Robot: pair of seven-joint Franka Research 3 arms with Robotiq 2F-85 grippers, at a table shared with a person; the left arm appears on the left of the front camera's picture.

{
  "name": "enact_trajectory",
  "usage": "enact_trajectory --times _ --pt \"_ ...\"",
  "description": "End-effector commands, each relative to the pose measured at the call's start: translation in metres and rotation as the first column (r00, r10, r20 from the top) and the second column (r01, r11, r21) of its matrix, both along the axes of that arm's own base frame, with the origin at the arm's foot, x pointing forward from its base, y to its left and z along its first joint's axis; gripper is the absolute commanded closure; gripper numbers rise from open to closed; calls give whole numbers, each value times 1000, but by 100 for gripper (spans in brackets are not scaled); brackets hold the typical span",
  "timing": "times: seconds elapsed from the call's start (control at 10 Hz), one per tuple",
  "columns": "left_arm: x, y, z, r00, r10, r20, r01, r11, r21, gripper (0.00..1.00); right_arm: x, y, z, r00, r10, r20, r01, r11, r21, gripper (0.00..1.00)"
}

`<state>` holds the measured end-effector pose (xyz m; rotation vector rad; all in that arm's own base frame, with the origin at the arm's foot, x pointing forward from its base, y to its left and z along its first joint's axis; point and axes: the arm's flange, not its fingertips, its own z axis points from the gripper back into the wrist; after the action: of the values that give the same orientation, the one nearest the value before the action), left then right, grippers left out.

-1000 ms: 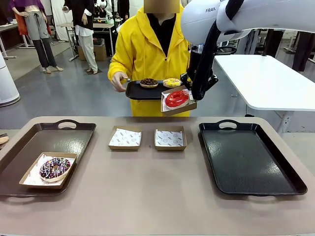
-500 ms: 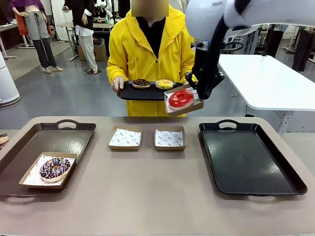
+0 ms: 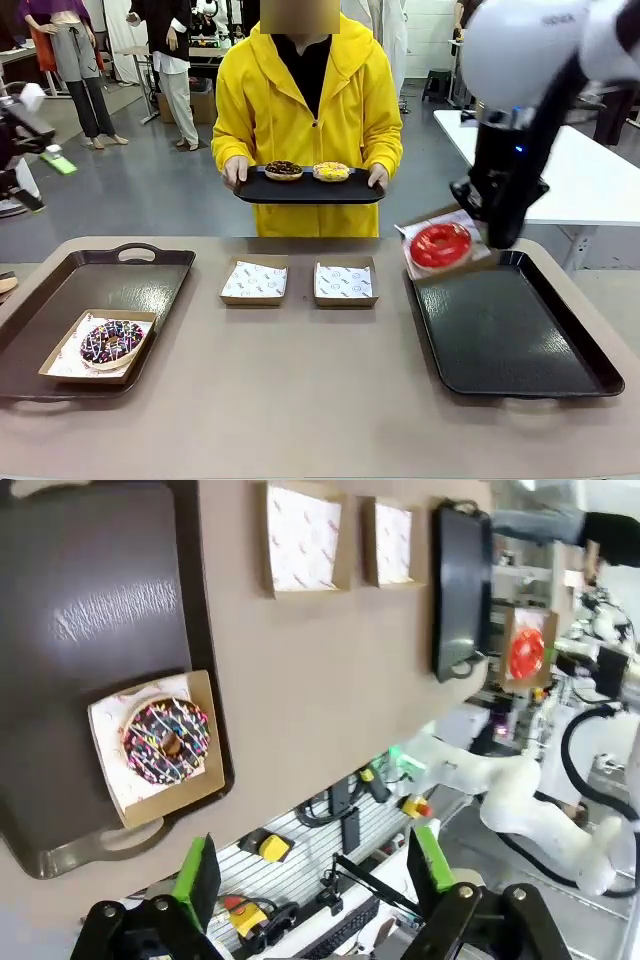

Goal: Individually package the donuts and arrange them on the tray.
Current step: Place the picked Paper togo box on the Handle tray while simultaneously picking up another Paper togo box from the table with the other hand.

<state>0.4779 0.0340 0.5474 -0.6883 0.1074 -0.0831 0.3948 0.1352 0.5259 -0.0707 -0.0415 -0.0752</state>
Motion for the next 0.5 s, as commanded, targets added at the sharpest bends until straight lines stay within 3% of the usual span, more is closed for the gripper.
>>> enact_trajectory --times 0.0,0.4 --pt "34 -19 -1 999 9 -31 -5 990 138 2 -17 -28 -24 1000 -30 -3 30 997 71 98" --pt "79 -93 -34 1000 12 -7 -9 943 334 2 -16 -60 -51 1000 -23 -8 24 998 64 98"
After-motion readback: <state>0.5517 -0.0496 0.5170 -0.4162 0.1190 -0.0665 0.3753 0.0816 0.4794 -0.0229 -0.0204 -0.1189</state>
